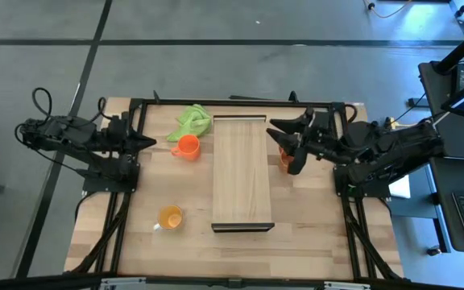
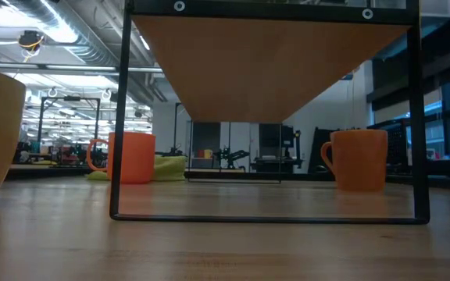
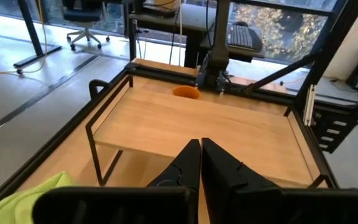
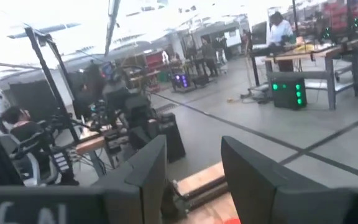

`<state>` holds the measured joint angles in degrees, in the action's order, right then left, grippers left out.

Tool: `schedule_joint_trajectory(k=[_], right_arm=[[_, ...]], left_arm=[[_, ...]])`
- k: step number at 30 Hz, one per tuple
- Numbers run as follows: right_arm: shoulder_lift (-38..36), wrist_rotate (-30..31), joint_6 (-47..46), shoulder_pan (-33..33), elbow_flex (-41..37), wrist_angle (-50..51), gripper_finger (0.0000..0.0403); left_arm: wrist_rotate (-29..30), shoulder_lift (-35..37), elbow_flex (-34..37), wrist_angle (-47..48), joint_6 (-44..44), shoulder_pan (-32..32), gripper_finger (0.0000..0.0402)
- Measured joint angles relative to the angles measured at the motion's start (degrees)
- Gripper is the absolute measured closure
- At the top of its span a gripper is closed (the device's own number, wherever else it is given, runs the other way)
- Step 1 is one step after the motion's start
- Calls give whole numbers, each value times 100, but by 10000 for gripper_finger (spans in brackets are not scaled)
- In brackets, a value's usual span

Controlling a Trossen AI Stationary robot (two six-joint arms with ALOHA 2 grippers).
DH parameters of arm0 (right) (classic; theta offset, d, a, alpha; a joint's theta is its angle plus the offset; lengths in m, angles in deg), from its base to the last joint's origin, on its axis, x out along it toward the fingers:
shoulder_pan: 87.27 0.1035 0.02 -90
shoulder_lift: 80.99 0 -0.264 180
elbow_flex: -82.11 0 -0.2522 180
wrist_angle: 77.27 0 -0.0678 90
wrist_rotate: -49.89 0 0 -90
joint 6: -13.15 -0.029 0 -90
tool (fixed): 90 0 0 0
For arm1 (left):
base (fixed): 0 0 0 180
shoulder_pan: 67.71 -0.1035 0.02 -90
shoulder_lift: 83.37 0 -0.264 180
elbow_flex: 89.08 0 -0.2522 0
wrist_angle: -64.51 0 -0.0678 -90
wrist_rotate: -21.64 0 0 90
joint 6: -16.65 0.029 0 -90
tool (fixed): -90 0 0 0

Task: Stack small to large cups/mugs on shelf
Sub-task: Put the brown mug on the shelf

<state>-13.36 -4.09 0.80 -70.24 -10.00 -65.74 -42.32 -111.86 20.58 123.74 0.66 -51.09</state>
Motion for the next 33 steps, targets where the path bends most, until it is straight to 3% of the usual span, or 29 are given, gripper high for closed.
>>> schedule_joint_trajectory(k=[8,14,21,28,33], right_arm=[[351,44,87,-212,-2,-742,247],[485,-63,65,-360,27,-626,247],[1084,-761,119,-454,1179,649,247],[1859,-296,297,-454,2771,2441,247],[2161,30,305,-454,3329,2837,247]], left_arm=[[114,0,-2,-23,-469,0,399],[-591,-134,-1,173,-490,0,391],[-1713,-759,0,1833,-1149,2,390],[-2918,-1540,4,2346,-1504,75,390],[-2927,-1772,4,2512,-2094,311,387]])
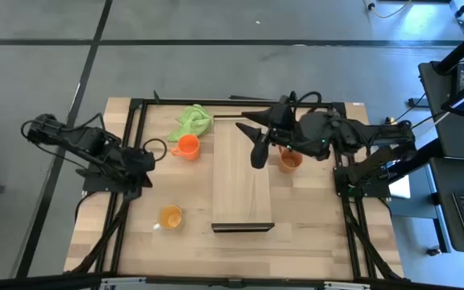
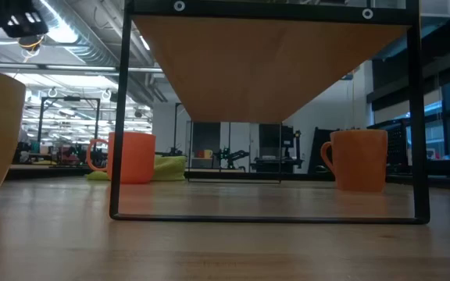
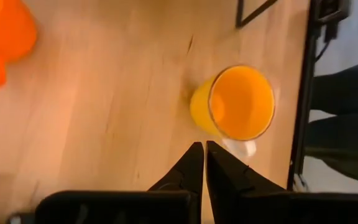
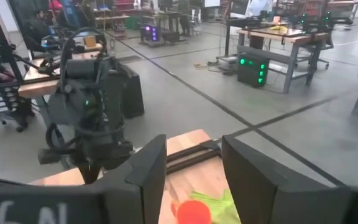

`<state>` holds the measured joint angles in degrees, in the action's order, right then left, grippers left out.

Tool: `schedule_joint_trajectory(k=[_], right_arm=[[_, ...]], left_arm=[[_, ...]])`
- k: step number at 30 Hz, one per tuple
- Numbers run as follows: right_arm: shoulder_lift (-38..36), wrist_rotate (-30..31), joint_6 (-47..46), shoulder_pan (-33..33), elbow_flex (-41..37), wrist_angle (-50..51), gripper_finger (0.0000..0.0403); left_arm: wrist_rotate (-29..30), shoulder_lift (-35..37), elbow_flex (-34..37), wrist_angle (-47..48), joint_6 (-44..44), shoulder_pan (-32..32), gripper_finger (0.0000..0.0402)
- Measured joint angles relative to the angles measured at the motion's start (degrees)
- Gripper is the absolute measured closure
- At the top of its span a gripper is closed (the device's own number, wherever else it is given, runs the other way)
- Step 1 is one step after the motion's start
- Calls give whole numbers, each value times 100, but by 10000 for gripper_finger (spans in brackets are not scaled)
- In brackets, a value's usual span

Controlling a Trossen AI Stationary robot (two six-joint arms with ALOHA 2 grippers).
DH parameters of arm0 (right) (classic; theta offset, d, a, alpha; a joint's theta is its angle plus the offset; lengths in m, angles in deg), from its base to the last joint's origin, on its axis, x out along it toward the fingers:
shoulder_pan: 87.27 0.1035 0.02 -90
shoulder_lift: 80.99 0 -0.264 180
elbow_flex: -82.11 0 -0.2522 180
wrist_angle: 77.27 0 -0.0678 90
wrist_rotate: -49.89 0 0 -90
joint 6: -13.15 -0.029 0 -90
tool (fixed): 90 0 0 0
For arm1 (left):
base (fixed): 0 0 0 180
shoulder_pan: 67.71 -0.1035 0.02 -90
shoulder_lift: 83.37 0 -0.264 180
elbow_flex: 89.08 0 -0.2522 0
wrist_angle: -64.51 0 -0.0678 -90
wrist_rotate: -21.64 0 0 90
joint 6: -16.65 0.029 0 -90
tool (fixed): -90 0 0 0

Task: Stack small to large cups/mugs on shelf
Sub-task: Put the brown mug on the shelf

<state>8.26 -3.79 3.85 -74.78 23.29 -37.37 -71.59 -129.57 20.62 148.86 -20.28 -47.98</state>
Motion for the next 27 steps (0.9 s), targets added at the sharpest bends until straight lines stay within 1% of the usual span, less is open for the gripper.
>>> schedule_joint_trajectory(k=[3,7,10,13,16,20,23,27], right_arm=[[66,2,-55,0,61,-3,243],[78,24,-169,0,61,114,223],[78,280,-310,0,61,213,202],[78,559,-415,0,61,296,181],[78,799,-341,0,61,320,166],[78,831,-124,0,61,309,160],[78,831,67,-6,61,215,162],[75,820,84,-51,61,217,166]], left_arm=[[89,-96,0,49,-430,159,370],[99,-210,0,39,-1108,316,329],[141,-328,0,7,-1673,401,300],[200,-497,0,-49,-2257,504,280],[208,-725,0,-57,-2685,624,272],[288,-1008,0,-86,-2881,831,272],[511,-1087,0,-88,-3041,963,272],[898,-1060,0,-237,-3157,1030,273]])
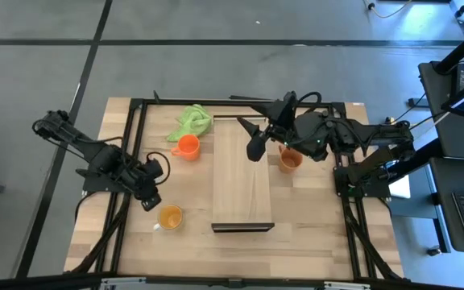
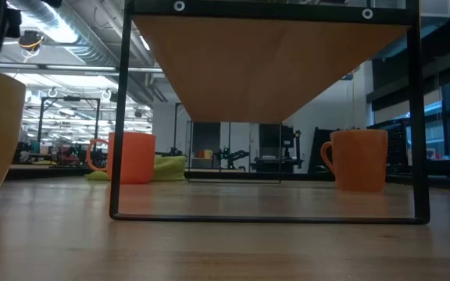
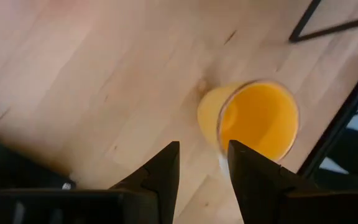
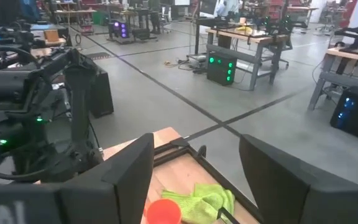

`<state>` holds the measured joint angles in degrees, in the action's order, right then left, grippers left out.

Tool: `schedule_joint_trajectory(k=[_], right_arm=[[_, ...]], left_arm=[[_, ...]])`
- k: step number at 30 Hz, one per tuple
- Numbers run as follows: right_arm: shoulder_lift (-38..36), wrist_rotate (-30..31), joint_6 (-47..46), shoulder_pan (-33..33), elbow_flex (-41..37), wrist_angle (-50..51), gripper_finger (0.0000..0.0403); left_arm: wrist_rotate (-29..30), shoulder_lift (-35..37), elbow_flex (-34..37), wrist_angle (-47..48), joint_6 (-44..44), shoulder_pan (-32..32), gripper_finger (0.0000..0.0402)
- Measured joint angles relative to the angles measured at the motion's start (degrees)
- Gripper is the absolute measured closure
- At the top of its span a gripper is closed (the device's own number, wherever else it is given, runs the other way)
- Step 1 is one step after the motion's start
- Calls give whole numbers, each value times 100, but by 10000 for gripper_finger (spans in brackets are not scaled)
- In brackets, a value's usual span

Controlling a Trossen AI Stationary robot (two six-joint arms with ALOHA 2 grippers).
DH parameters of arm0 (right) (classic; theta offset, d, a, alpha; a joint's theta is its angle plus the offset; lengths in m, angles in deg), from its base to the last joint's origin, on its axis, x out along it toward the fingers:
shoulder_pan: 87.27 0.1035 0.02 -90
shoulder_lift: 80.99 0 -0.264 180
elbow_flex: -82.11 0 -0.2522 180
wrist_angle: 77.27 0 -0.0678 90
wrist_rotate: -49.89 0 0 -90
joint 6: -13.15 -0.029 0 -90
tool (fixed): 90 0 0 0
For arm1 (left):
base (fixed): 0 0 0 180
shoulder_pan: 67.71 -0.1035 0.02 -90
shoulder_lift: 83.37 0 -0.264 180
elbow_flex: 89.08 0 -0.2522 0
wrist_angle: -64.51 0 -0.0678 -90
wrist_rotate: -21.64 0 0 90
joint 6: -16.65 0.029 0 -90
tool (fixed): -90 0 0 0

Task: Stack small to large cups/mugs on shelf
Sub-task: Put the brown mug on the shelf

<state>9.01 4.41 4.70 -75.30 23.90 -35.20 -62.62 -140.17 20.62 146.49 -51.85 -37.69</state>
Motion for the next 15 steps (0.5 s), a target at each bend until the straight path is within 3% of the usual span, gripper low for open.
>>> schedule_joint_trajectory(k=[11,15], right_arm=[[0,-119,-20,-19,0,200,166],[0,-665,-109,-145,0,322,166]], left_arm=[[722,510,0,-1948,1381,-188,273],[1177,778,0,-2698,1812,-277,273]])
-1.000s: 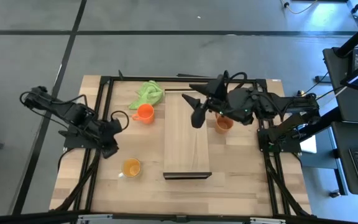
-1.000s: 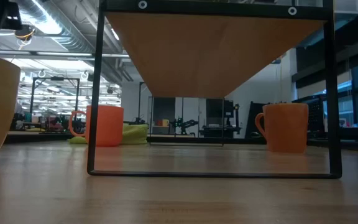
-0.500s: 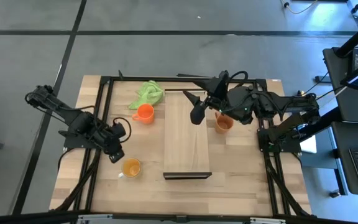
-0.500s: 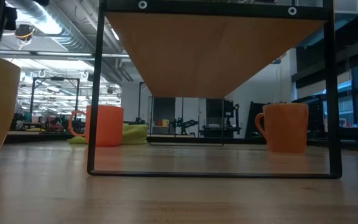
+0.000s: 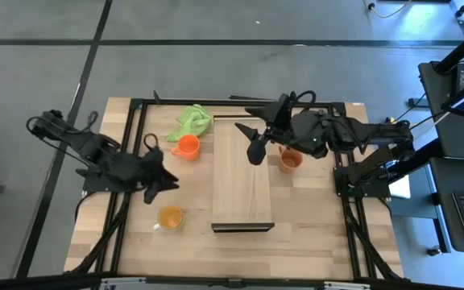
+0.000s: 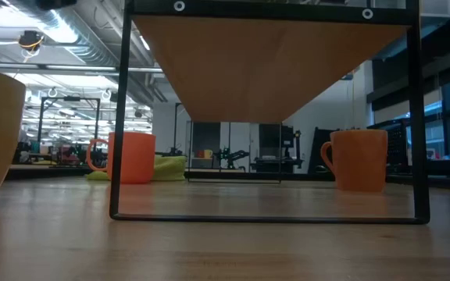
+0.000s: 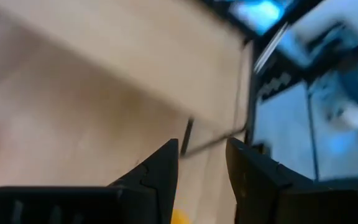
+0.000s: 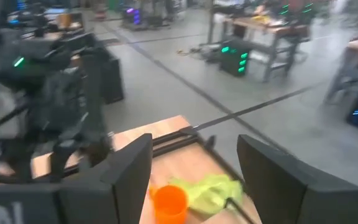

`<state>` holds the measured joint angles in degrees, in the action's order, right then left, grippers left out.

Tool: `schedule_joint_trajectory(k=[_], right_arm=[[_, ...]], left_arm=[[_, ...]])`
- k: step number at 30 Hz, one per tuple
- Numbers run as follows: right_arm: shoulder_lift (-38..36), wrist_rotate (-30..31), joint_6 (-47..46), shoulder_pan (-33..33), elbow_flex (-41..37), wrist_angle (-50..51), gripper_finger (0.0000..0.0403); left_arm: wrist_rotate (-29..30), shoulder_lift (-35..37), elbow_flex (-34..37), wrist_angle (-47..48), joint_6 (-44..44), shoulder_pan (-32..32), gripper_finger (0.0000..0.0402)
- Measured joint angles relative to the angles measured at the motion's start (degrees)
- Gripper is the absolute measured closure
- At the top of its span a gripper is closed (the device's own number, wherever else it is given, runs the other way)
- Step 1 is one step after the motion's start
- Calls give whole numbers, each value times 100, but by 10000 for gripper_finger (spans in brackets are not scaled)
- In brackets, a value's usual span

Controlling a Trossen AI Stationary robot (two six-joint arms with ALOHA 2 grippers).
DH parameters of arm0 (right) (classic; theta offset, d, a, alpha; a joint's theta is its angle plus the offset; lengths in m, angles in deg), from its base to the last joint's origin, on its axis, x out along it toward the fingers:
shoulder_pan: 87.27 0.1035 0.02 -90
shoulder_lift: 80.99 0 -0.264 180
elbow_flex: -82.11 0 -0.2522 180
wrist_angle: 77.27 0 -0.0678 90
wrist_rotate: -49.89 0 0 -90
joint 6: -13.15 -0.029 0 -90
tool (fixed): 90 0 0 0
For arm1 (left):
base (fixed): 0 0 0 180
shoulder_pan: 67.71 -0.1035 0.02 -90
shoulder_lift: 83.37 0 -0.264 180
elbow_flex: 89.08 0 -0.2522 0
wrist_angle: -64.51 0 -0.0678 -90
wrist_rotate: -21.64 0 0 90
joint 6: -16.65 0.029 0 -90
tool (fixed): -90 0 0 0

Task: Stack small to large cups/mugs on shelf
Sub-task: Put the brown mug on the shelf

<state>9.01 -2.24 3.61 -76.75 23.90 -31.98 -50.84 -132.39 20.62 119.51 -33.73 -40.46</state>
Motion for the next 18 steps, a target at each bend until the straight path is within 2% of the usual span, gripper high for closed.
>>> schedule_joint_trajectory(k=[3,8,11,15,18], right_arm=[[0,-435,-49,-154,0,131,167],[-22,-554,-49,-414,-4,562,167],[-60,-568,-71,-521,-4,724,167],[-61,-1252,-95,-674,-7,766,167],[-93,-1382,-67,-791,-156,773,167]], left_arm=[[292,195,0,-586,305,-32,273],[586,445,-2,-1225,678,-34,273],[728,514,-2,-1366,819,-32,273],[967,584,-2,-1476,1155,-35,273],[1047,597,-2,-1629,1374,-36,273]])
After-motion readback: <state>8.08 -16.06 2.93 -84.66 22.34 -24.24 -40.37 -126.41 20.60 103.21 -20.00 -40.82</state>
